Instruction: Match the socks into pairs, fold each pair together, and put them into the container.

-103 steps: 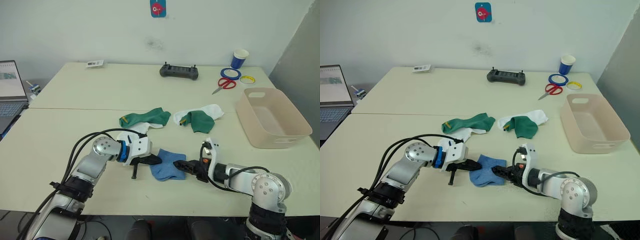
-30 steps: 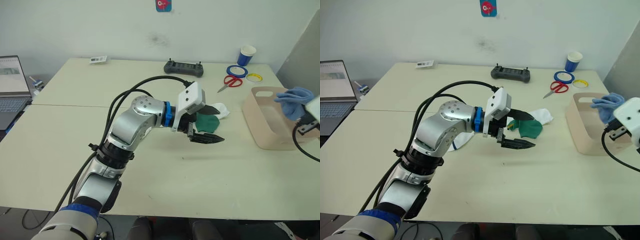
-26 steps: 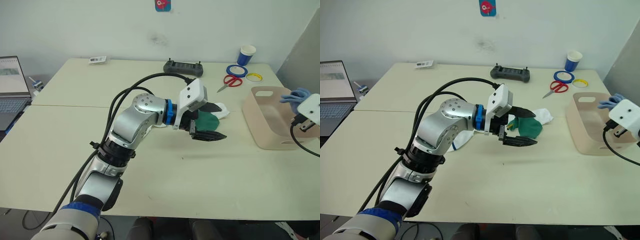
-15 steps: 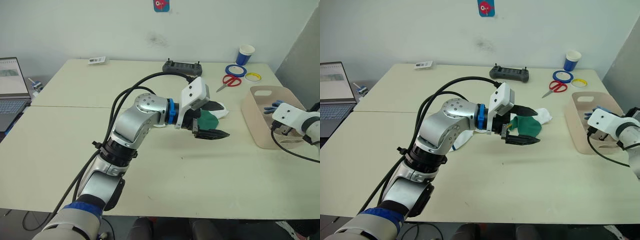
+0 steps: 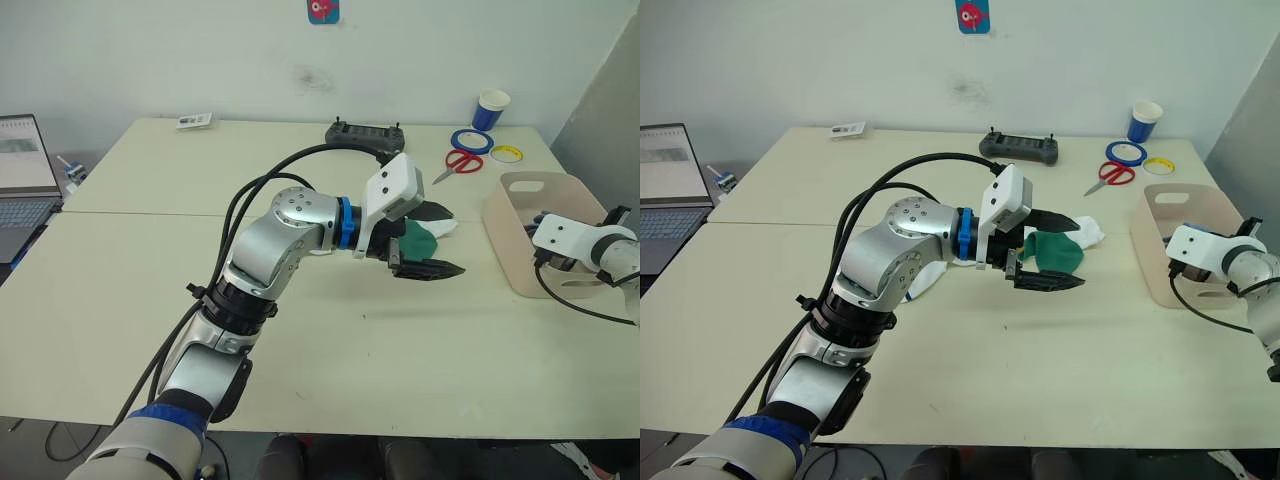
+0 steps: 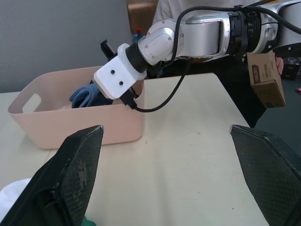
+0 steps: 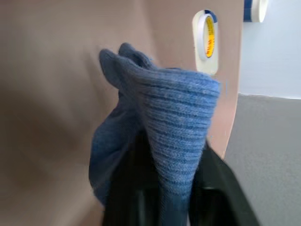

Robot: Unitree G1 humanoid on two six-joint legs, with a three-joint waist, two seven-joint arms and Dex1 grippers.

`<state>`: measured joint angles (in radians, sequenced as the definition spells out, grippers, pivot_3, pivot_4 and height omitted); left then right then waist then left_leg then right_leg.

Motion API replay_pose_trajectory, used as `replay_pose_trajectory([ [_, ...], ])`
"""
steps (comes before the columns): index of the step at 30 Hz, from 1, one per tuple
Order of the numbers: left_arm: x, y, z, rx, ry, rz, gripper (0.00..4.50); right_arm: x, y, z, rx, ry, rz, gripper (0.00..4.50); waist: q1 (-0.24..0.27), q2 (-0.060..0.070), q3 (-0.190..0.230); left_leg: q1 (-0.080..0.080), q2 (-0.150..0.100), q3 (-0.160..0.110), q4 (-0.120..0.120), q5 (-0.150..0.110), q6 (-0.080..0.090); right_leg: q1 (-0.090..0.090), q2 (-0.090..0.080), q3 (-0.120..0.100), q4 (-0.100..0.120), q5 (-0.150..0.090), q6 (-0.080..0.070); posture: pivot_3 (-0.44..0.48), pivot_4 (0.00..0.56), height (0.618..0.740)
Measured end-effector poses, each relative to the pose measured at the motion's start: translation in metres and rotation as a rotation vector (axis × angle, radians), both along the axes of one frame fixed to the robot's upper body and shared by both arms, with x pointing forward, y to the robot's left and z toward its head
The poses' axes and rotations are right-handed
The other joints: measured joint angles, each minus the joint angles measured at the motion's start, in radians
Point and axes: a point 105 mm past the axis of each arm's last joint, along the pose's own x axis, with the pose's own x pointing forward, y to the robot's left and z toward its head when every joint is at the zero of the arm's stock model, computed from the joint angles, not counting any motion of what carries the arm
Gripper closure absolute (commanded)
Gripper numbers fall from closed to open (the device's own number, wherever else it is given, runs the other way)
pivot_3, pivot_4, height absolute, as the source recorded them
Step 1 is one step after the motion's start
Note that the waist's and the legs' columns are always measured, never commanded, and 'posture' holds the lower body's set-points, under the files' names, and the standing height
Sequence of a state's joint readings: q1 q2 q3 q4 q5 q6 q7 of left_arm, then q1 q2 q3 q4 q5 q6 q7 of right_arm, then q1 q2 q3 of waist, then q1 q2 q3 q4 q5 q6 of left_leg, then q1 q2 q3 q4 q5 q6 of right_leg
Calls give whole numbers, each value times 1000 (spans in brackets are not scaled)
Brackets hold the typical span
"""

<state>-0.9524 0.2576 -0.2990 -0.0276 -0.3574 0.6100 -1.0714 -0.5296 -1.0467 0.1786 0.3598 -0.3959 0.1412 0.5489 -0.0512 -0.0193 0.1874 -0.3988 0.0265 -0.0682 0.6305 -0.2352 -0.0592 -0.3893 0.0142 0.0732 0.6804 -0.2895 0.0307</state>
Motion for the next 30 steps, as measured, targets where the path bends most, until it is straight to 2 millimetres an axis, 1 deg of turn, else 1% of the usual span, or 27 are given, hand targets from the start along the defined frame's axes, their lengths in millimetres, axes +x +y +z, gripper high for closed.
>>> replay_pose_trajectory([
  [3, 0, 0, 0, 0, -3, 1, 0, -3, 9, 2, 60, 43, 14, 1832, 0, 0, 0, 0, 0, 0, 0, 0, 0, 0, 0, 0, 0, 0, 0, 0, 150, 740],
  [8, 1, 0, 0, -1, -4, 4, 0, -16, 25, 14, 149, 81, 36, 81, 3, 1, 0, 0, 0, -1, 1, 0, -1, 1, 0, -1, 1, 0, 0, 0, 150, 740],
  [9, 1, 0, 0, -1, -4, 3, 0, -19, 26, 18, 161, 85, 36, 28, 4, 1, 0, 0, 0, -1, 1, 0, 0, 1, 0, -1, 1, 0, 0, 0, 150, 740],
  [12, 1, 1, -2, 1, 0, 7, 0, -36, 31, 24, 194, 141, 38, 28, 11, 1, 0, 0, 0, -2, 1, 0, 0, 1, 0, -2, 0, 0, 1, 0, 150, 740],
  [15, 1, 1, -2, 2, 1, 6, 0, -48, 38, 32, 212, 166, 51, 28, 12, 1, 0, 0, 0, -2, 1, -1, 1, 1, 0, -2, 1, 0, 1, 0, 150, 740],
  [21, 2, 2, -2, 4, -1, 10, 0, -59, 42, 48, 247, 159, 55, 28, 12, 1, -1, 0, 0, -2, 4, -1, 1, 1, 0, -1, 1, -2, 3, 0, 150, 740],
  [24, 3, 3, -3, 7, 1, 13, 0, -63, 41, 62, 254, 141, 51, 28, 12, 1, -1, 0, 0, -1, 4, -1, 1, 2, 0, -1, 1, -2, 4, 0, 150, 740],
  [26, 5, 6, -4, 17, 0, 24, 0, -66, 46, 73, 279, 108, 68, 28, 11, 1, -1, 0, 0, -1, 4, -1, 1, 2, 0, -1, 1, -2, 4, 0, 150, 740],
  [29, 7, 15, -7, 34, 9, 43, 0, -68, 63, 94, 368, 25, 133, 28, 7, 1, -1, 0, 1, -2, 4, -1, 1, 2, 1, -1, 2, -2, 4, 0, 150, 740],
  [30, 7, 19, -8, 27, 24, 45, 0, -68, 72, 103, 422, -21, 166, 28, 4, 1, -1, 0, 1, -2, 4, -1, 1, 2, 1, -1, 2, -2, 4, 0, 150, 740],
])
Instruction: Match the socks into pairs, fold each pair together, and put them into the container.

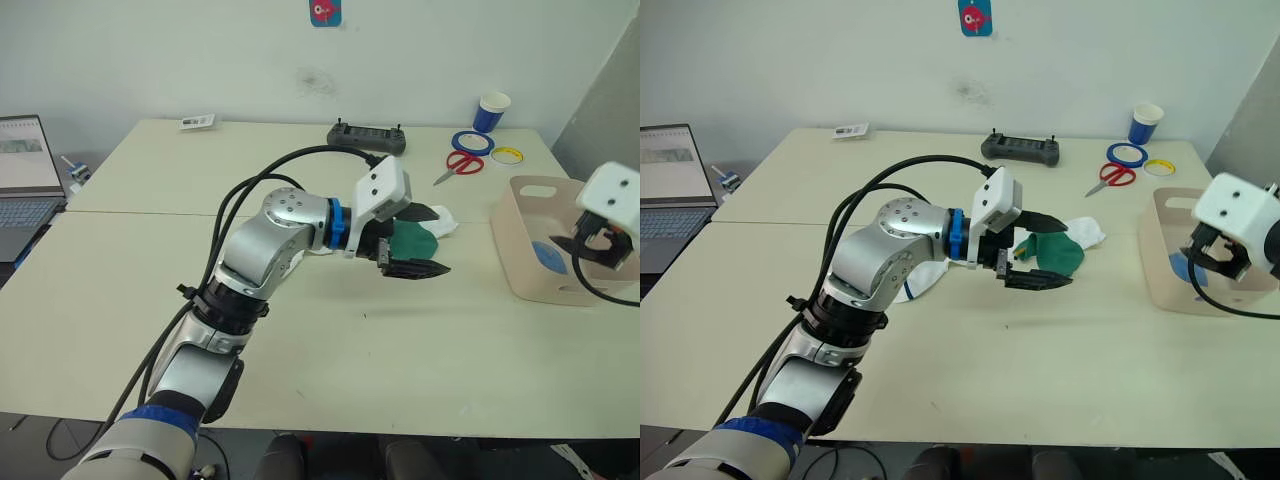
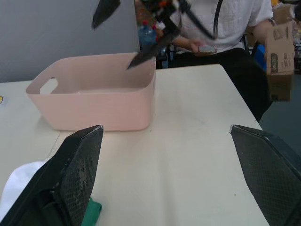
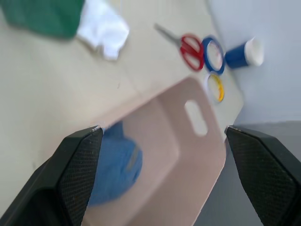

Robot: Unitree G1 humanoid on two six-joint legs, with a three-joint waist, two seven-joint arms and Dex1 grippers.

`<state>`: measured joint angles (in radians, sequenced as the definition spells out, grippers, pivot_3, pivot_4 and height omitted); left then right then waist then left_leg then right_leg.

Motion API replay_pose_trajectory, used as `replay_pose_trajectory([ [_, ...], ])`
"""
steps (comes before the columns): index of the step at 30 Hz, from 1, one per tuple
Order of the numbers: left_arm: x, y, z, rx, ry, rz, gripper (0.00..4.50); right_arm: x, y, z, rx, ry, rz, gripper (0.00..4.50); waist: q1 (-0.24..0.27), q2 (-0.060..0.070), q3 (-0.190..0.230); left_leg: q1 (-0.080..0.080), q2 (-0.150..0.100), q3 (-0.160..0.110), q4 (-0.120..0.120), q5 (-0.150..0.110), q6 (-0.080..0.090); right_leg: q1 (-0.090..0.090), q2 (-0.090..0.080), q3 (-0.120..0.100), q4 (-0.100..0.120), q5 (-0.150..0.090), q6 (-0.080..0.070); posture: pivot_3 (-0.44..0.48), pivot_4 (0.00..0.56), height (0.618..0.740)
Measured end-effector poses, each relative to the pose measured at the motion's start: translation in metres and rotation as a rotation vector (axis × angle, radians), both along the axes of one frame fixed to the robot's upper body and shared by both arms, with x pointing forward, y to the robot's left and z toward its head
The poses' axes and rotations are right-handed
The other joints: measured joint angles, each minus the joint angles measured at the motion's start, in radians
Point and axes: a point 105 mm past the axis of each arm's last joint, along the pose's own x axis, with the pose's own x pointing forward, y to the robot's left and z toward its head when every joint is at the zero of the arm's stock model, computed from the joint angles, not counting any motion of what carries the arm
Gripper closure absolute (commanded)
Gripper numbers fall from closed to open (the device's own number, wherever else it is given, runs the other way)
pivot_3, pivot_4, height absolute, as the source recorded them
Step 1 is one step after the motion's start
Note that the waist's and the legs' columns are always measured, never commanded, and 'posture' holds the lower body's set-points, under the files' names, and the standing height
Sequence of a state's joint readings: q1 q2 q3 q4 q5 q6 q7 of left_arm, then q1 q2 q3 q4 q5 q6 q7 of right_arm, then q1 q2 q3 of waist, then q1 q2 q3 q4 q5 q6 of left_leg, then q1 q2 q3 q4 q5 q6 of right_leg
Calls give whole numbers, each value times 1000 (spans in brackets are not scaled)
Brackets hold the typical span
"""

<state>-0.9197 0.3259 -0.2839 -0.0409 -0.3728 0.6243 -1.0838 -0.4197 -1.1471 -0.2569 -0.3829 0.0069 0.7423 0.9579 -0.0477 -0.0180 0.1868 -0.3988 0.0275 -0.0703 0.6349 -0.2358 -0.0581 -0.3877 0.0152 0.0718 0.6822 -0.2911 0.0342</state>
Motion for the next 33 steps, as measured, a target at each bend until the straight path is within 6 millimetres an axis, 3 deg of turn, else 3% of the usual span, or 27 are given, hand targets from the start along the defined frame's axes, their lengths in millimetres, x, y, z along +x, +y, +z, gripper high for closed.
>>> replay_pose_trajectory([
  [4, -13, 16, 2, -64, 44, -38, 0, -7, 51, 16, 226, -126, 163, 28, -4, 0, 0, 0, 1, -2, 0, 0, 0, 0, 0, -1, 1, 0, 0, 0, 150, 740],
  [7, -15, 42, -6, -29, 41, 14, 0, -17, 88, 0, 396, -119, 268, 28, -2, 0, 0, 0, 1, -4, 0, 0, 0, 0, 1, -2, 1, 2, -3, 0, 150, 740],
  [10, -6, 71, -27, 28, 72, 129, 0, -27, 102, -27, 486, -61, 277, 28, 6, 0, 0, -1, 0, -4, 0, 0, 0, 0, 0, -3, 1, 2, -3, 0, 150, 740],
  [18, 10, 143, -72, 58, 96, 455, 0, -45, 118, -96, 599, 51, 221, 28, 16, 1, 0, -1, 0, -2, 1, 0, 0, 0, -1, -2, 0, 0, 0, 0, 150, 740],
  [23, 4, 179, -107, 18, 133, 654, 0, -54, 116, -133, 617, 80, 154, 28, 16, 0, -1, 0, 1, -2, 1, 0, 0, 1, -1, -2, 0, 0, -1, 0, 150, 740],
  [26, -10, 198, -130, 26, 168, 733, 0, -63, 108, -158, 646, 134, 87, 28, 16, 0, -1, 0, 1, -2, 1, 0, 0, 1, -1, -1, 0, 0, -1, 0, 150, 740],
  [29, -27, 209, -147, 36, 195, 777, 0, -74, 105, -172, 665, 175, 61, 28, 16, 0, -1, 0, 2, -2, 1, 0, 0, 0, -1, -2, 0, 1, -2, 0, 150, 740],
  [33, -35, 205, -137, -10, 166, 788, 0, -74, 106, -171, 649, 164, 86, 28, 17, -1, -1, 1, 2, -1, 1, 0, 0, 1, -1, -1, 0, 1, -6, 0, 150, 740],
])
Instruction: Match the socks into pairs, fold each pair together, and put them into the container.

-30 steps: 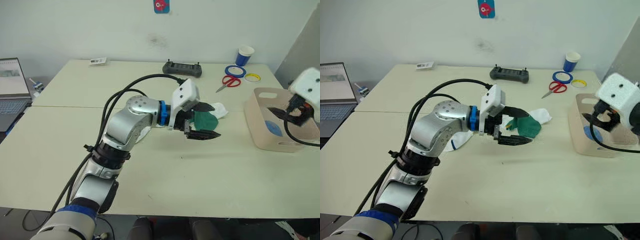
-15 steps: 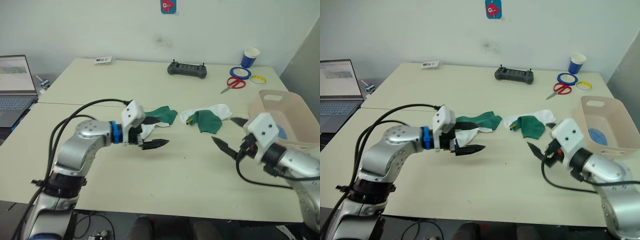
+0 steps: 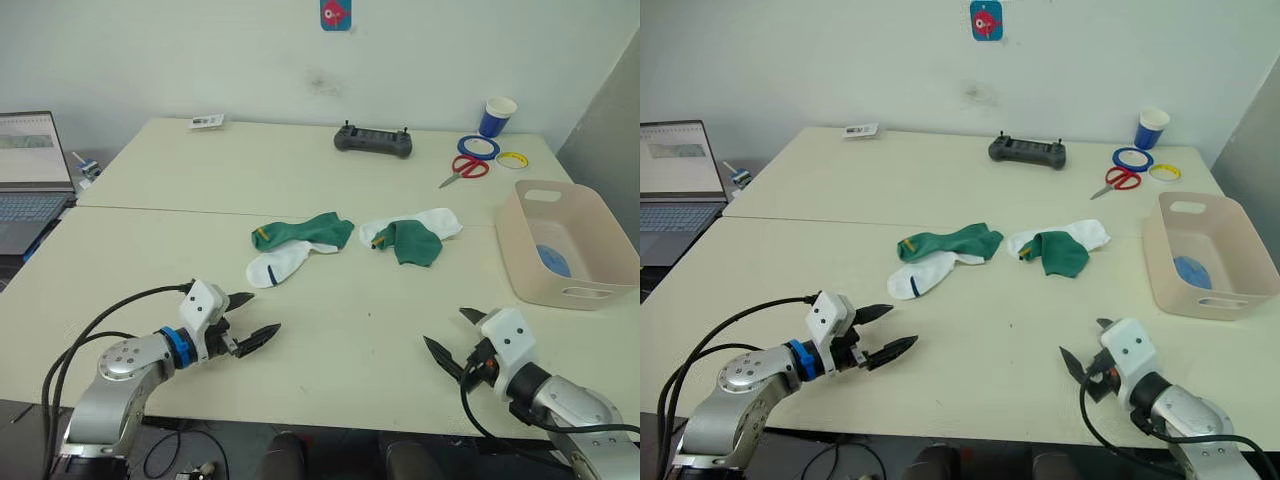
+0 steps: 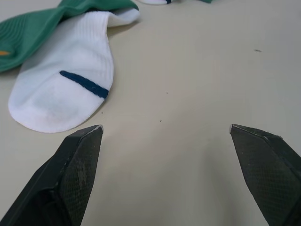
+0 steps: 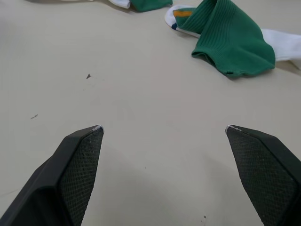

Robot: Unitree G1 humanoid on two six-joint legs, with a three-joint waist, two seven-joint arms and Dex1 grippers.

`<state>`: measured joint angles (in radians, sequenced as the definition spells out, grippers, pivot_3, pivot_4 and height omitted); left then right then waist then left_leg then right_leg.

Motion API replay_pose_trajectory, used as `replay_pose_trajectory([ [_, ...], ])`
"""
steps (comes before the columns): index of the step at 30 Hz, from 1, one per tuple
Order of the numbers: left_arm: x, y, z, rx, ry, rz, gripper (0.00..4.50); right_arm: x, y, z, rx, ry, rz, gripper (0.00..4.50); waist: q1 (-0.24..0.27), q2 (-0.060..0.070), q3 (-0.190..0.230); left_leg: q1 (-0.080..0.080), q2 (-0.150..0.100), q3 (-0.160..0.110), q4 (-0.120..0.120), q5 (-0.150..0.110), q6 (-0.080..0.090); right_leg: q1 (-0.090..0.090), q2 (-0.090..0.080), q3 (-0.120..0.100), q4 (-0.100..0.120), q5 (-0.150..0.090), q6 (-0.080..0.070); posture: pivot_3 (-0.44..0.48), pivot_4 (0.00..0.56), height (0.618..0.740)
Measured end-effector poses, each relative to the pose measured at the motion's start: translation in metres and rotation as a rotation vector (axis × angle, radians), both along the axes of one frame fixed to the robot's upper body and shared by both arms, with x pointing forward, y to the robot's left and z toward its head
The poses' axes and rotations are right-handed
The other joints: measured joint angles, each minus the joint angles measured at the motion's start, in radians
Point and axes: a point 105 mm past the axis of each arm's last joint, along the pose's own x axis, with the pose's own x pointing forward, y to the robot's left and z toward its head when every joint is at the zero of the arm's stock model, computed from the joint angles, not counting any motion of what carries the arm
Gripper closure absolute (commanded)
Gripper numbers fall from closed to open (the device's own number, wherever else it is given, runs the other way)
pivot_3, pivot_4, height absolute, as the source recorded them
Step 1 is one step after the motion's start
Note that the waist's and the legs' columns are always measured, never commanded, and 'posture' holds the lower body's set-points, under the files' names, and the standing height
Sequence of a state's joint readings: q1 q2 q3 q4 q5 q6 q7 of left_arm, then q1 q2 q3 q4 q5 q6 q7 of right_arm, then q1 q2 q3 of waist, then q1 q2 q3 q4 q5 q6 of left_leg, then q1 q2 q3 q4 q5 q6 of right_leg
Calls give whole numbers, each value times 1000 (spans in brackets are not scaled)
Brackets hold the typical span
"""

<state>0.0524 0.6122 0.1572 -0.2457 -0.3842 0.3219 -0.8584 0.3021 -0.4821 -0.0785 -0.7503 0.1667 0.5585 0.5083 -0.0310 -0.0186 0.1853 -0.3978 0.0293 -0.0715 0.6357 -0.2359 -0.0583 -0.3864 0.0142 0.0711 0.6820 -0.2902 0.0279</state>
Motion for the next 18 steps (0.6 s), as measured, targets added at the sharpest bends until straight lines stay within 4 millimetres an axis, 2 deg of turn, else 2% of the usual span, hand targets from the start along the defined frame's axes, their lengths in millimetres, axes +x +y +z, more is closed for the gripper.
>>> replay_pose_trajectory([
  [4, -9, -5, 5, -4, -19, -11, 0, 9, 7, 6, 3, -37, 9, 28, -5, 0, 0, 0, 0, 1, 0, 0, 0, -1, 0, 0, 0, 2, 3, 0, 150, 740],
  [8, -11, -8, 7, -15, -40, 9, 0, 33, 21, 15, 13, -104, 18, 28, -6, -1, -1, 1, 0, 0, -1, 0, 0, -1, 1, 0, 0, 2, 3, 0, 150, 740],
  [14, -14, -21, 19, -42, -103, -22, 0, 94, 48, 6, 18, -99, 3, 28, -9, -1, -1, 0, 0, 1, -1, 0, 0, -1, 1, 0, 0, 2, 2, 0, 150, 740],
  [18, -18, -33, 29, -71, -136, -78, 0, 132, 49, 7, -1, -104, -59, 28, -4, -1, -1, 0, 0, 1, -1, 0, 0, -1, 1, 0, 0, 4, -1, 0, 150, 740],
])
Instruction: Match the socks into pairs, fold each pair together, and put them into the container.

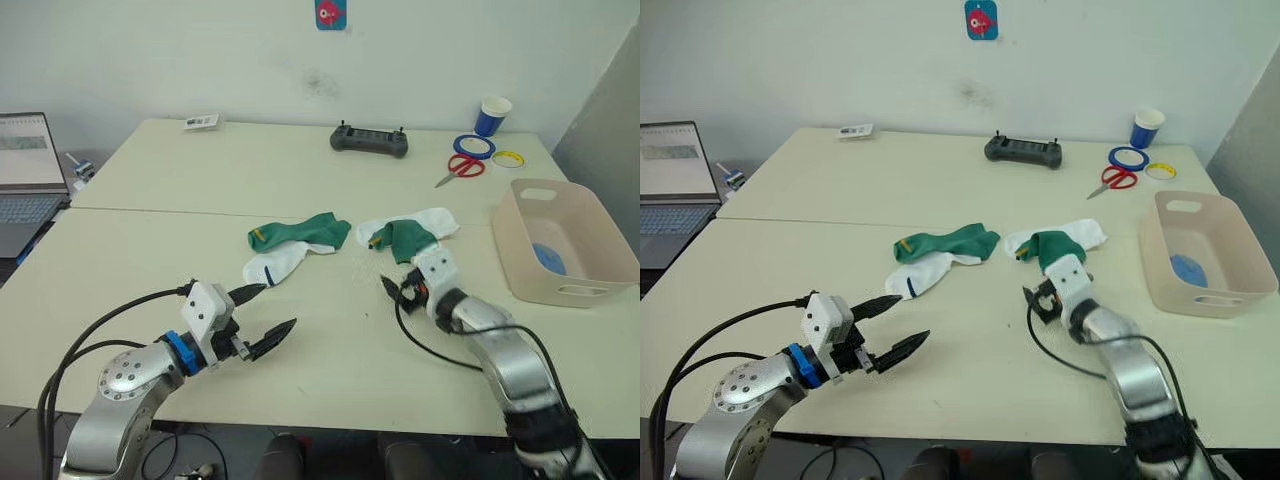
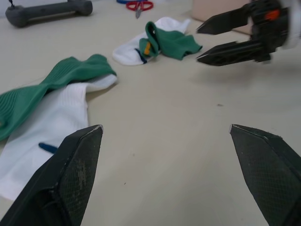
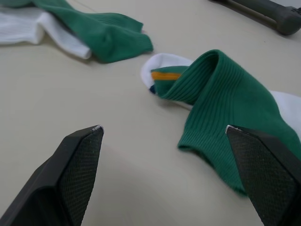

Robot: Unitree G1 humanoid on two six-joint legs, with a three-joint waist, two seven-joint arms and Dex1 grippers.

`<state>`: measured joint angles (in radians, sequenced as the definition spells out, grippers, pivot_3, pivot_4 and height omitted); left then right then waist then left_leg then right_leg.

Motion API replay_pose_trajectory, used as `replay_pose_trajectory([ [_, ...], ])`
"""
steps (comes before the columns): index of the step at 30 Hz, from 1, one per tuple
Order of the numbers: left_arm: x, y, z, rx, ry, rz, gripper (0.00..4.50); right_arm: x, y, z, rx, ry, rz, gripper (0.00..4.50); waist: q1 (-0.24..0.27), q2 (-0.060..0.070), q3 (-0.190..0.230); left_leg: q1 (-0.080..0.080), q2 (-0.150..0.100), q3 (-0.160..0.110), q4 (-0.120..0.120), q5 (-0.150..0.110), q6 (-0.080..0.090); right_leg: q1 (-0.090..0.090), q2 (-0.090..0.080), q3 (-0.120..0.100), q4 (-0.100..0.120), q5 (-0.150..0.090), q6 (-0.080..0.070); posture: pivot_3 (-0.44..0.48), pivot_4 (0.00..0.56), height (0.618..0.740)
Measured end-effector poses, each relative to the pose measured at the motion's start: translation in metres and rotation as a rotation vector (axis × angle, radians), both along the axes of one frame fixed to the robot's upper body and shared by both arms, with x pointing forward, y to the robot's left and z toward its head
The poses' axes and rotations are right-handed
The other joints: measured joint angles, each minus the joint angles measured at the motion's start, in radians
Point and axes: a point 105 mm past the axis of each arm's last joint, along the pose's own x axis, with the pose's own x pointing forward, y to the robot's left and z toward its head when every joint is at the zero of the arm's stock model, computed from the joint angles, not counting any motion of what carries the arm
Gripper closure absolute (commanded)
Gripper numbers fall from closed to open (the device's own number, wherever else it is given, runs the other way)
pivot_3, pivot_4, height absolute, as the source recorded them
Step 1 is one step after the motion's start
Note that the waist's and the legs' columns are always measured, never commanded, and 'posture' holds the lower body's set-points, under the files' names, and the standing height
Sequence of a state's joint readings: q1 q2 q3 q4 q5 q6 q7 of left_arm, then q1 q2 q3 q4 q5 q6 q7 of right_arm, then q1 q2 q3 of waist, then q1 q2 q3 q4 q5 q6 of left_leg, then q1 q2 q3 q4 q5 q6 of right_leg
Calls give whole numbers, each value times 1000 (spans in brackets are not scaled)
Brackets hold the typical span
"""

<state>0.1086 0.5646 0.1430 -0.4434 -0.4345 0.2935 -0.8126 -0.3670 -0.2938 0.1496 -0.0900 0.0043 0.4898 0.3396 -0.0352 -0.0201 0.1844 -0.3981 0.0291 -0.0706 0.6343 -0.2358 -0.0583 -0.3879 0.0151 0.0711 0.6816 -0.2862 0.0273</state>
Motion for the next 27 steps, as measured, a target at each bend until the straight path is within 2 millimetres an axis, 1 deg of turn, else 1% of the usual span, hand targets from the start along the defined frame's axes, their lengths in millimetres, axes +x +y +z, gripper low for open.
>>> replay_pose_trajectory([
  [2, -1, -1, 0, -1, -1, -7, 0, 11, -5, -5, 1, 22, -40, 28, 2, 0, 0, 0, 0, 0, -1, 0, 0, 0, 0, 0, 0, 1, -1, 0, 150, 740],
  [4, -2, -1, -1, 0, 5, -10, 0, 16, -11, -17, -7, 68, -73, 423, 2, 0, 0, 0, 0, 0, -1, 0, 0, 0, 0, 0, 0, 1, -1, 0, 150, 740],
  [5, -3, -2, -2, 0, 9, -12, 0, 17, -12, -20, 5, 82, -74, 609, 2, 0, 0, 0, 0, 0, -1, 0, 0, 0, 0, 0, 0, 1, -1, 0, 150, 740],
  [8, -4, -7, -1, -3, 5, -27, 0, 17, -10, -22, 8, 93, -63, 1652, 3, 0, 0, 0, 0, 0, -2, 0, 0, 0, 0, 0, 0, 1, -1, 0, 150, 740],
  [11, -3, -7, -1, -5, 1, -15, 0, 18, -10, -24, 8, 102, -60, 2808, 3, 0, 0, 1, 0, 0, -2, 0, 0, 0, 0, 0, 0, 0, 1, 0, 150, 740],
  [16, -3, -8, -2, -4, 1, -18, 0, 21, -14, -24, 13, 109, -83, 4469, 3, 0, 0, 1, 0, 0, -2, 0, 0, 0, 0, 0, 0, 0, 1, 0, 150, 740],
  [20, -3, -10, -1, -2, -3, -25, 0, 21, -15, -23, 31, 118, -90, 4469, 3, 0, 0, 1, 0, 0, -2, 0, 0, 0, 0, 0, 0, 0, 1, 0, 150, 740],
  [23, -1, -11, 0, 4, -11, -27, 0, 17, -14, -22, 41, 130, -74, 4469, 2, 0, 0, 1, 0, 0, -2, 0, 0, 0, 0, 0, 0, 0, 1, 0, 150, 740],
  [26, 1, -13, 3, 12, -25, -35, 0, 3, -9, -22, 42, 149, -14, 4469, 2, 0, 0, 0, 0, -1, -2, 0, 0, -1, 0, 0, 0, 0, 1, 0, 150, 740],
  [27, 2, -14, 5, 16, -34, -42, 0, -4, -6, -20, 31, 151, 25, 4469, 3, 0, 0, 0, 0, -1, -2, 0, 0, -1, 0, 0, 0, -1, 1, 0, 150, 740],
])
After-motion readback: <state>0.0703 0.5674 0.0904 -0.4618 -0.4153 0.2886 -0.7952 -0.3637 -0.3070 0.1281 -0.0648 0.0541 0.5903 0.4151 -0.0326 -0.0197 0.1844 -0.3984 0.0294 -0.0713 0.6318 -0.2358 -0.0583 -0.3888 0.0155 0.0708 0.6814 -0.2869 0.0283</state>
